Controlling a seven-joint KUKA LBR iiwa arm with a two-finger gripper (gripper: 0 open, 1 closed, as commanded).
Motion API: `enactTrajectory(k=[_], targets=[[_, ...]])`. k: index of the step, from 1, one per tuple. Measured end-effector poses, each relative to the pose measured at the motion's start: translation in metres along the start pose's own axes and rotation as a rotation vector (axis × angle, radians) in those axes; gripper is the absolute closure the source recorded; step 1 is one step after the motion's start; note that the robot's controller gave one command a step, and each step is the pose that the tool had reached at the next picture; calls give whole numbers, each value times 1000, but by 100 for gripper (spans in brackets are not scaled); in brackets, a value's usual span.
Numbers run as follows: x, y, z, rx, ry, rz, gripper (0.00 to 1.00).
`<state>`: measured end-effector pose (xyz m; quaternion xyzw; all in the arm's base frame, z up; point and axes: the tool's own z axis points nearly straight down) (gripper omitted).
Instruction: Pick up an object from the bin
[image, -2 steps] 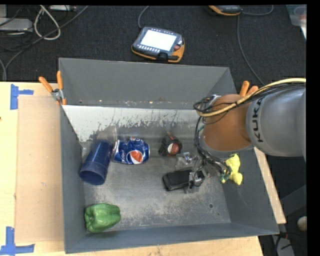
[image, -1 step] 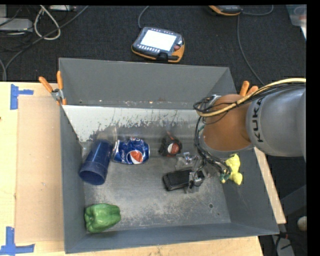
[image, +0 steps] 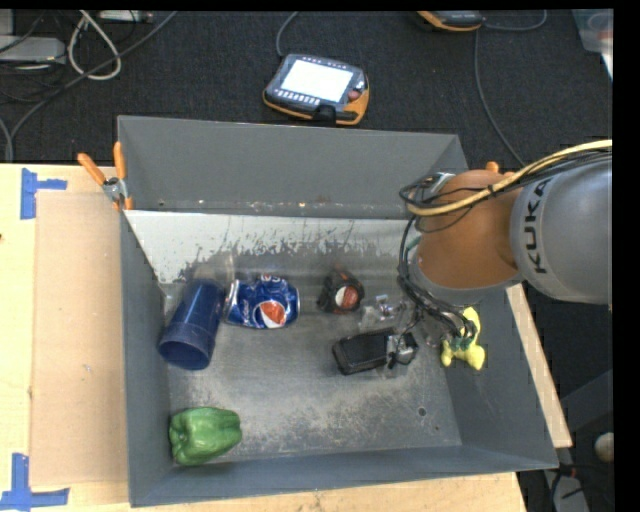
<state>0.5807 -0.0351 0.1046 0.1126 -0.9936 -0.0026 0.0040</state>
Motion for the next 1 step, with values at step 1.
enactTrajectory(k=[1], targets=[[-2,0,-32,3,-9,0,100]])
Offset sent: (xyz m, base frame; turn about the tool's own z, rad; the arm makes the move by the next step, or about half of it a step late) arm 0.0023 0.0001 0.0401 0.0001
